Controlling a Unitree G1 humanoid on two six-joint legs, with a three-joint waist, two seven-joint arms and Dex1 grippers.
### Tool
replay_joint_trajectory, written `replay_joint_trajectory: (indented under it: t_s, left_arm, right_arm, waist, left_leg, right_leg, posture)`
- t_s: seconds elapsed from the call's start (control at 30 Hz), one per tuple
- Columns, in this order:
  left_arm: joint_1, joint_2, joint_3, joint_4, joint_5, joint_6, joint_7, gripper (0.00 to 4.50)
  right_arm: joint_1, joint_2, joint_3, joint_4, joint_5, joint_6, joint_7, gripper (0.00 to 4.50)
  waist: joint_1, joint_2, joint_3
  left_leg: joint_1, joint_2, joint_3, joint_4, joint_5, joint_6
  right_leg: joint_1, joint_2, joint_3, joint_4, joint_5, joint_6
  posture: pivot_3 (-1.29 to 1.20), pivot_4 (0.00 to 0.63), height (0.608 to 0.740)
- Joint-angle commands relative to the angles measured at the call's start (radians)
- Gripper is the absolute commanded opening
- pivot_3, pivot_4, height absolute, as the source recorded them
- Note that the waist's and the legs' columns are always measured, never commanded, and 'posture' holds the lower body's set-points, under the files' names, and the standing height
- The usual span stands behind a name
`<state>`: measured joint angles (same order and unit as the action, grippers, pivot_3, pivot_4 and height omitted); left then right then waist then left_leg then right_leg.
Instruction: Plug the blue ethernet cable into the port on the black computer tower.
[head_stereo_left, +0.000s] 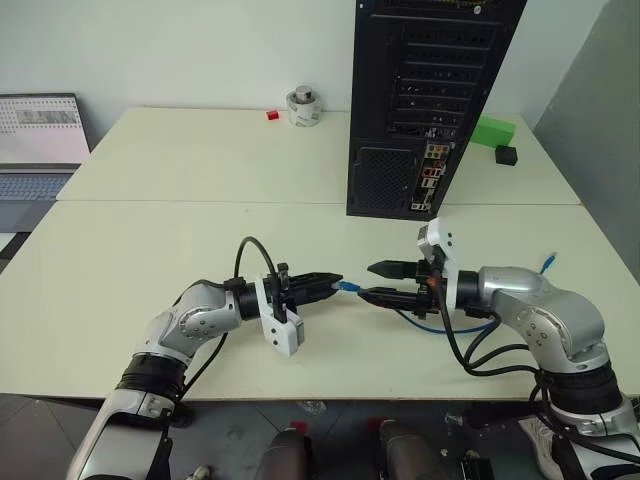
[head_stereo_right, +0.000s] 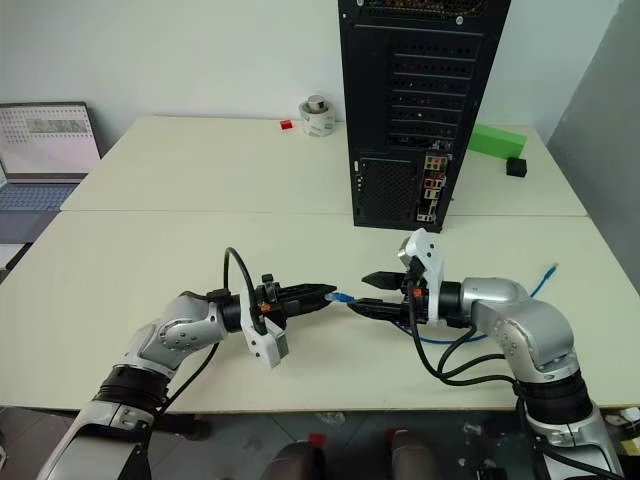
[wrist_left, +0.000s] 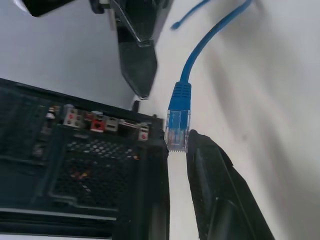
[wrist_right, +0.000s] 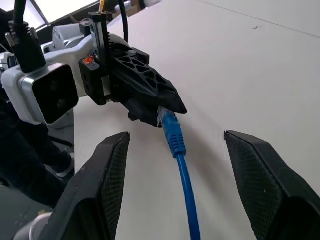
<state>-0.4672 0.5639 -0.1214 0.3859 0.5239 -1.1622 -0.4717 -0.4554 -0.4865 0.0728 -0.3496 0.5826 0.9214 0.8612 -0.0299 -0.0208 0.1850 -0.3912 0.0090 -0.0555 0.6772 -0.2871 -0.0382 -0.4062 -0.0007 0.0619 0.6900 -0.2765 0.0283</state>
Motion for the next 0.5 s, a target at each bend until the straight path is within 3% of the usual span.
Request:
replay_joint_trajectory:
  t_s: [0.03,0.4,0.5]
  left_arm:
    - [-0.004,0.012,0.034,-0.028,0.065,-0.023,0.119,0.26]
    - [-0.022,0.052,0.000,-0.030,0.149,-0.004,0.264,0.26]
    - [-0.029,0.056,-0.008,-0.026,0.162,0.002,0.289,0.26]
  right_arm:
    - [-0.009,0.024,0.000,-0.029,0.036,0.005,-0.024,3.18]
    - [-0.048,0.092,0.020,0.032,0.043,-0.006,-0.075,3.18]
    - [-0.058,0.111,0.025,0.049,0.037,-0.013,-0.092,2.74]
  waist:
    - [0.000,0.000,0.000]
    - [-0.001,0.000,0.000]
    - [-0.001,0.000,0.000]
  left_leg:
    - [0.000,0.000,0.000,0.000,0.000,0.000]
    - [0.000,0.000,0.000,0.000,0.000,0.000]
    - [0.000,0.000,0.000,0.000,0.000,0.000]
  right_leg:
    - [0.000,0.000,0.000,0.000,0.000,0.000]
    - [0.000,0.000,-0.001,0.000,0.000,0.000]
    - [0.000,0.000,-0.001,0.000,0.000,0.000]
  posture:
    - [0.00,0.150,0.740]
    - [0.00,0.150,0.740]
    - [0.00,0.150,0.740]
